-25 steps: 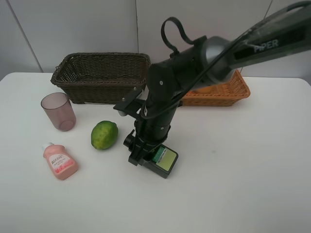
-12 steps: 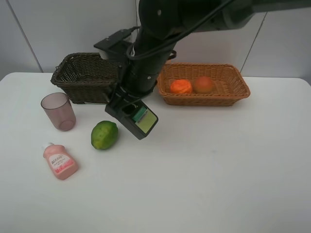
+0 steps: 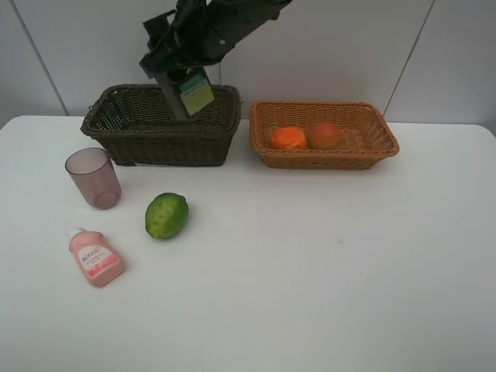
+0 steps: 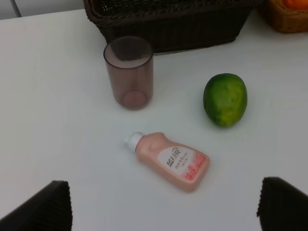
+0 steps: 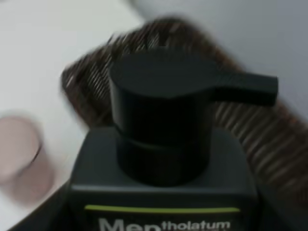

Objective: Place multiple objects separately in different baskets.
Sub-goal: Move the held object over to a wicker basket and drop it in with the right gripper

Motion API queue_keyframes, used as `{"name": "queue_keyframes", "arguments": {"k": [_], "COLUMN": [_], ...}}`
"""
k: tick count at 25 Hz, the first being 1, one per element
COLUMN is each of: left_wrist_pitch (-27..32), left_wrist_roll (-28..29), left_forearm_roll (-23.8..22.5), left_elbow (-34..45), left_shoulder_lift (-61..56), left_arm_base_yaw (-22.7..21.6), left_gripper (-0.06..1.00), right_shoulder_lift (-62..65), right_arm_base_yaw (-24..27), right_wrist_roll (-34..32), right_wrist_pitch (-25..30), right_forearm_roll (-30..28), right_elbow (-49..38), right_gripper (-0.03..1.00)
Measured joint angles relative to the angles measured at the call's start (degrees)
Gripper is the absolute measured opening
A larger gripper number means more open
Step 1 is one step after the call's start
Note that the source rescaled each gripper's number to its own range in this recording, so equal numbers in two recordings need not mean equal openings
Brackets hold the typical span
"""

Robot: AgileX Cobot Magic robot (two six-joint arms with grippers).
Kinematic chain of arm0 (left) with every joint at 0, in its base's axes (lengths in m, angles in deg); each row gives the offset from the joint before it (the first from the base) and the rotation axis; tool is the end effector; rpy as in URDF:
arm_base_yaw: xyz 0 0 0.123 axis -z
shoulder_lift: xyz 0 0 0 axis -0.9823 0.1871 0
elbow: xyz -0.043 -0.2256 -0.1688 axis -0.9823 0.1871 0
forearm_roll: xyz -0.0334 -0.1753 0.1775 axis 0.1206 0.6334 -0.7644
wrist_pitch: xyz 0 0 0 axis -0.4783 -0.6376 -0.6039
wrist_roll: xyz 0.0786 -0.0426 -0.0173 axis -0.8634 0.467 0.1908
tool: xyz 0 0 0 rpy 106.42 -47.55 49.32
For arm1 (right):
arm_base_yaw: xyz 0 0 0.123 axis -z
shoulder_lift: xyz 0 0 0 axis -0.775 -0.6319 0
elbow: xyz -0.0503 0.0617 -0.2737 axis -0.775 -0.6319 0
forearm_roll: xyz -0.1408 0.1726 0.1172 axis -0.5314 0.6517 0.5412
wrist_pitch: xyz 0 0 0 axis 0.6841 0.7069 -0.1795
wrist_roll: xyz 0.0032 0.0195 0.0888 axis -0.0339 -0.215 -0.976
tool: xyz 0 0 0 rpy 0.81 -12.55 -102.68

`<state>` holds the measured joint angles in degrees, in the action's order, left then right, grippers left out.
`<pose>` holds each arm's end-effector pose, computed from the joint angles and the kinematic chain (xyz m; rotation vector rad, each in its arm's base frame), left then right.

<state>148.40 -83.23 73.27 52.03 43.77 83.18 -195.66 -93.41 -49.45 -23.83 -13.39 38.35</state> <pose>-0.0071 -0.0047 0.2787 0.1450 2.0304 -0.0786 0.3502 0.3210 0.2897 -0.9870 1.9772 0.3032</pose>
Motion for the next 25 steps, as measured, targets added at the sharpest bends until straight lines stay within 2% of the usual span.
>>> {"name": "queue_keyframes", "arguments": {"k": [6, 10, 18, 25], "left_wrist_pitch": [0.0, 0.0, 0.0, 0.0], "left_wrist_roll": [0.0, 0.0, 0.0, 0.0], "left_forearm_roll": [0.0, 0.0, 0.0, 0.0], "left_elbow": [0.0, 0.0, 0.0, 0.0], "left_shoulder_lift": [0.0, 0.0, 0.0, 0.0], "left_arm_base_yaw": [0.0, 0.0, 0.0, 0.0], "left_gripper": [1.0, 1.0, 1.0, 1.0], "right_shoulder_lift": [-3.9, -7.8, -16.3, -20.5], "right_arm_base_yaw": [3.3, 4.3, 5.3, 5.3], "right_wrist_roll": [-3.5, -4.0, -4.0, -4.2], "right_wrist_pitch": [-16.0, -23.3, -33.2, -36.0], "right_forearm_roll": [-0.5, 0.5, 1.9, 3.8], "right_elbow": [0.1, 0.1, 0.1, 0.1], "right_gripper": [0.17, 0.17, 0.17, 0.17]}}
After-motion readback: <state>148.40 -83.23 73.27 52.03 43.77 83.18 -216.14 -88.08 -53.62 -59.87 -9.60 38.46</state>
